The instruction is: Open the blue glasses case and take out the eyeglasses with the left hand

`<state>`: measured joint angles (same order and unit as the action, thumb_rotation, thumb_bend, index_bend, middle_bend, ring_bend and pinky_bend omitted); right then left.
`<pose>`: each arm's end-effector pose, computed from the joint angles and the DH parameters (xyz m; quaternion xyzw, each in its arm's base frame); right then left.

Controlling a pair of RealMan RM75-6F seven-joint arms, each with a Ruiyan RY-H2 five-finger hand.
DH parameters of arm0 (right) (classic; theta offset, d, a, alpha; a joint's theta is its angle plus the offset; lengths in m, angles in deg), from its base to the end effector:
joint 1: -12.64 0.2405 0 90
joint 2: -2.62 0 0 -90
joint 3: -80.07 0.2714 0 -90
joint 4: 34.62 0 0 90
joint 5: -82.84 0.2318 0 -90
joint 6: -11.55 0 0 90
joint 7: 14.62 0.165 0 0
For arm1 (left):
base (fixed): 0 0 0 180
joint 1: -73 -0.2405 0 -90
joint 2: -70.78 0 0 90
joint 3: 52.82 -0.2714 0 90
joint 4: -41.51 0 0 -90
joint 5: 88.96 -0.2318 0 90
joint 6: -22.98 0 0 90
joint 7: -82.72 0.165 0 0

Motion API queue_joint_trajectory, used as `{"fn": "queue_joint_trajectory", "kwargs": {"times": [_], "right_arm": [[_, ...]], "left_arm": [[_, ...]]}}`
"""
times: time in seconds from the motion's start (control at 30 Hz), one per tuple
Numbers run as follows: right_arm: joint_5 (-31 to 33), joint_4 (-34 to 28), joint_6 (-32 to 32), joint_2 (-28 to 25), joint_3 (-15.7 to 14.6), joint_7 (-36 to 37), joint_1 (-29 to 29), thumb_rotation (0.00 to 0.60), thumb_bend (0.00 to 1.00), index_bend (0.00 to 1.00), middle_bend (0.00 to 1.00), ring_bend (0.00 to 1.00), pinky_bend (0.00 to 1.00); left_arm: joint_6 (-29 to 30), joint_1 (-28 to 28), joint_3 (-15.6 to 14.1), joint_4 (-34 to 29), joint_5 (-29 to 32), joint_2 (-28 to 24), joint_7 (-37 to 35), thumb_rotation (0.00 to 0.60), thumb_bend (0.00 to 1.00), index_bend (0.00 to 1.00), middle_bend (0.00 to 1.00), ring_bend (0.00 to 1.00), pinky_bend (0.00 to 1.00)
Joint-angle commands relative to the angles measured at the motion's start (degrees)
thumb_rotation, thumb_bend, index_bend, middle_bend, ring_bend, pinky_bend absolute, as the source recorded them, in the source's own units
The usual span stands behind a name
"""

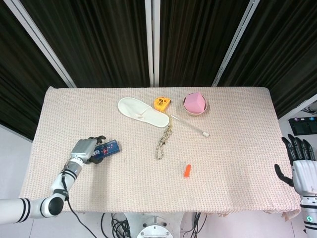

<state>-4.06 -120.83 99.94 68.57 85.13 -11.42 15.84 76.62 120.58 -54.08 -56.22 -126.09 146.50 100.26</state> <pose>-0.3490 -0.2046 0.1603 0.5754 -0.3584 0.4077 0.6117 -0.2204 0.3490 -0.0096 -0.6909 -0.5344 -0.2356 0.4260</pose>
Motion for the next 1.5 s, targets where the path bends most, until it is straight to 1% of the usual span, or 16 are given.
{"fn": "queue_joint_trajectory", "kwargs": {"times": [0.03, 0.37, 0.7, 0.87, 1.17, 1.33, 1.5], "right_arm": [[0.03, 0.05, -0.08, 0.00, -0.03, 0.02, 0.01, 0.600, 0.30, 0.00, 0.00, 0.00, 0.00], [-0.43, 0.47, -0.61, -0.14, -0.43, 0.24, 0.26, 0.600, 0.30, 0.00, 0.00, 0.00, 0.00], [-0.22, 0.58, -0.99, -0.19, -0.56, 0.25, 0.32, 0.600, 0.30, 0.00, 0.00, 0.00, 0.00], [-0.20, 0.48, -1.17, -0.22, -0.60, 0.15, 0.40, 0.600, 0.30, 0.00, 0.00, 0.00, 0.00], [-0.11, 0.42, -1.20, -0.46, -0.59, 0.58, 0.40, 0.600, 0.30, 0.00, 0.00, 0.00, 0.00], [-0.19, 0.60, -1.15, -0.41, -0.61, 0.72, 0.42, 0.600, 0.30, 0.00, 0.00, 0.00, 0.00], [-0.23, 0.74, -1.10, -0.36, -0.63, 0.83, 0.42, 0.600, 0.30, 0.00, 0.00, 0.00, 0.00]], "left_arm": [[-0.93, -0.14, 0.52, 0.32, 0.55, 0.07, 0.16, 0.600, 0.29, 0.16, 0.24, 0.17, 0.33], [-2.54, -0.83, 2.29, 0.83, 0.49, 0.18, -0.70, 0.600, 0.31, 0.16, 0.26, 0.17, 0.33], [-3.81, -1.19, 2.85, 1.85, 0.97, 0.39, -0.56, 0.600, 0.34, 0.16, 0.27, 0.18, 0.33], [-4.27, -1.51, 3.12, 2.20, -0.03, 0.45, -0.87, 0.600, 0.36, 0.18, 0.31, 0.22, 0.34], [-4.73, -1.90, 3.61, 2.96, 0.42, 0.83, -1.17, 0.600, 0.38, 0.19, 0.39, 0.29, 0.37], [-3.78, -3.03, 5.64, 2.60, 0.74, 1.13, -4.12, 0.600, 0.40, 0.23, 0.46, 0.36, 0.42], [-6.33, -4.29, 8.26, 2.34, 2.25, 0.54, -9.74, 0.600, 0.42, 0.26, 0.51, 0.40, 0.47]]}}
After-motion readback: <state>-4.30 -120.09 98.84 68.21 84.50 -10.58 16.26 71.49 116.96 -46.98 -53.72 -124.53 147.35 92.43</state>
